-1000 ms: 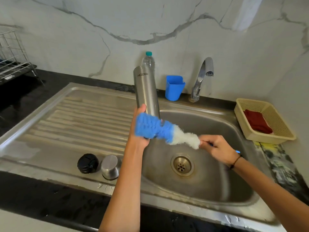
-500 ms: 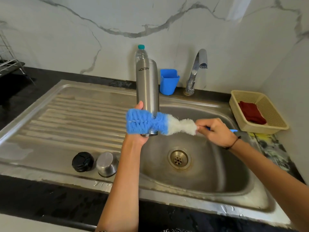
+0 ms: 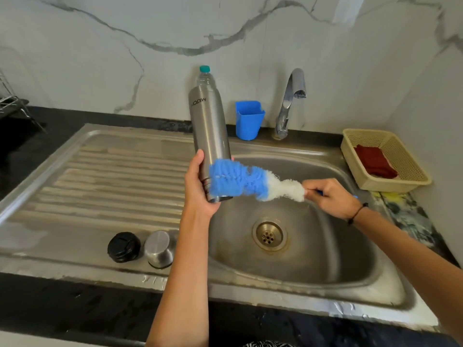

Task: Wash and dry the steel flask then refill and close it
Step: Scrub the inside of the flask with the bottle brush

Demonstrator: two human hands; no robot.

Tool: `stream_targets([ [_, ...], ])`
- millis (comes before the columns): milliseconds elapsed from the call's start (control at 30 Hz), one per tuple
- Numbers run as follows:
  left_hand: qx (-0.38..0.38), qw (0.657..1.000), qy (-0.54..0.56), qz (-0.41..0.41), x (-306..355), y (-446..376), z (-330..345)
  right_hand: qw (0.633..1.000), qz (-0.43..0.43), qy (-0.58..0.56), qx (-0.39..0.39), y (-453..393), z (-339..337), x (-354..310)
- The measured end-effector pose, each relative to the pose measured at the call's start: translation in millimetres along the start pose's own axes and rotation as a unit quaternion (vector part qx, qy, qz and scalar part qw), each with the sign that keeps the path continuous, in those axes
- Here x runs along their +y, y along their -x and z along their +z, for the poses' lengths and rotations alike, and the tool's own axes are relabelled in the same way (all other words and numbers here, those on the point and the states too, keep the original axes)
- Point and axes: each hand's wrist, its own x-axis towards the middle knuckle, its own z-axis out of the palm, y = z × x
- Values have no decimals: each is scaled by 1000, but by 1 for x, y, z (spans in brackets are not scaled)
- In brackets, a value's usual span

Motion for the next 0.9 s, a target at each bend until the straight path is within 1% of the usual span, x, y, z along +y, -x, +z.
stream_targets([
  [33,-9,1000,5,7,-1,1,1,1000,8,1,5,2,0,1],
  [100,-27,1000,12,9,-3,0,2,1000,-2,1,5,0,2,-7],
  [200,-19,999,24,-12,-5,-2,5,999,-33,22,-6,-9,4,-24],
  [300,-32,999,-3,-24,-3,0,3,999,-21,45,-7,-5,-2,-14],
  [433,-39,999,14,-13,0,-3,-5,1000,10,15,5,11,-8,3],
  [533,-41,999,13,-23,-1,-3,-2,1000,8,-1,9,9,-5,-3],
  [633,-57,998,4,2,-9,-3,4,1000,-9,21,15,-1,0,-10],
  [700,-55,998,9,9,-12,-5,3,999,-18,46,14,-7,-1,-16],
  [800,-52,998,-26,-6,-9,-3,-1,997,-23,68,21,-2,-9,-6],
  [900,-34,999,-2,-23,-9,0,-1,998,-1,58,18,13,-14,10],
])
